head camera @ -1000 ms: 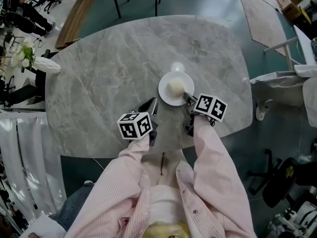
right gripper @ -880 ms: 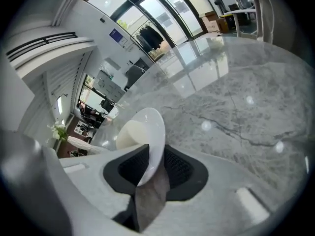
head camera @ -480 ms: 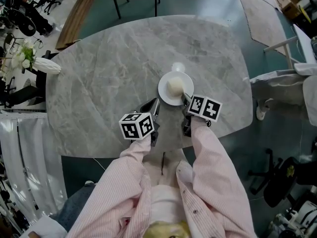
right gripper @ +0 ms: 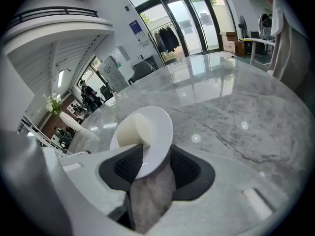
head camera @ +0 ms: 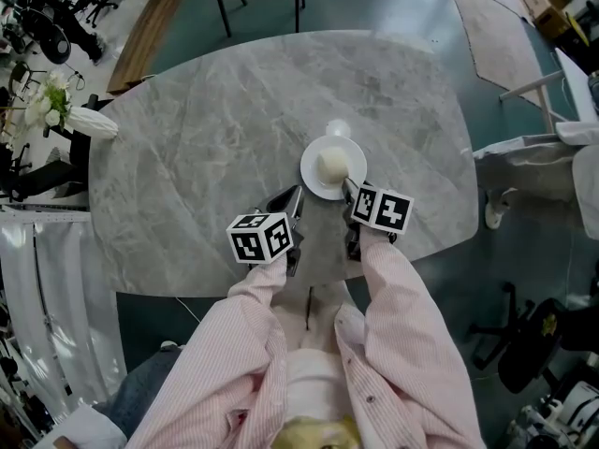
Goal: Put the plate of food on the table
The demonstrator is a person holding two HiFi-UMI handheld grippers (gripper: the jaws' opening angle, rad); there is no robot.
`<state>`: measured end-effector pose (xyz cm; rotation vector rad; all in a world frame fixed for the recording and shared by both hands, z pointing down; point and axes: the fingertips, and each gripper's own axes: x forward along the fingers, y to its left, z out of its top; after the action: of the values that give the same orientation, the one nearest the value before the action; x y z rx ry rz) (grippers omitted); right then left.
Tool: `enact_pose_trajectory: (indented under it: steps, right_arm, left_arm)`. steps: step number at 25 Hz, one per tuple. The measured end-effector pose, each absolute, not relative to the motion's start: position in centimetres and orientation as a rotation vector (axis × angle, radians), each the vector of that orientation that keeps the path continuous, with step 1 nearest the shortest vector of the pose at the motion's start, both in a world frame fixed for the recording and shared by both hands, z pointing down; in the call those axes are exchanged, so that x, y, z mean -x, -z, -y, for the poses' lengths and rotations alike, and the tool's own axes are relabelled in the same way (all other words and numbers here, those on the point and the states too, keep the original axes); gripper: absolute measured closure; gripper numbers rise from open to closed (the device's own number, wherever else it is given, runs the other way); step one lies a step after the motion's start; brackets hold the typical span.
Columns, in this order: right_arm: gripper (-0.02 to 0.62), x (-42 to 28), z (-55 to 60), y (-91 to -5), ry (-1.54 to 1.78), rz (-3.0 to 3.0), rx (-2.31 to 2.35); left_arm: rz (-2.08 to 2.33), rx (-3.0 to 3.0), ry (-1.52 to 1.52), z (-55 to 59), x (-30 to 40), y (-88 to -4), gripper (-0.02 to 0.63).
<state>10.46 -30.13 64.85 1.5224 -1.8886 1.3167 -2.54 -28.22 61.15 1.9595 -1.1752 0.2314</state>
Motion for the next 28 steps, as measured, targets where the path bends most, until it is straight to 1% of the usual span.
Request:
enact_pose_trajectory:
  steps: [4, 12, 17, 23, 25, 28]
  right_arm:
    - [0.423, -11.1, 29.8, -64.8, -1.236, 1.868, -1.527]
    - [0.425, -11.2, 29.6, -62.8, -1.238, 1.994, -1.492]
    - [0.464, -9.5, 29.3, -59.8, -1.139, 2.17, -1.368]
    - [0.574, -8.9, 28.9, -56.4, -1.042, 2.29, -1.329]
    - [0.587, -8.6, 28.9, -55.0, -1.024, 2.341, -1.321]
    - [0.589, -8.2, 28.8, -53.0, -1.005, 2.42, -1.307]
  left_arm:
    - [1.177, -1.961, -0.229, 28.2, 2.6, -61.0, 0.614]
    - [1.173, -2.013, -0.206, 28.2, 2.2, -59.3, 0.614]
    - [1.178, -2.092, -0.185, 27.7, 2.2, -56.9, 0.614]
    - [1.184, -2.203, -0.17, 26.9, 1.9, -53.6, 0.614]
    - [1.193, -2.237, -0.161, 26.6, 2.1, -52.4, 0.614]
    - [1.213, -2.281, -0.146, 26.5, 2.3, -50.7, 0.614]
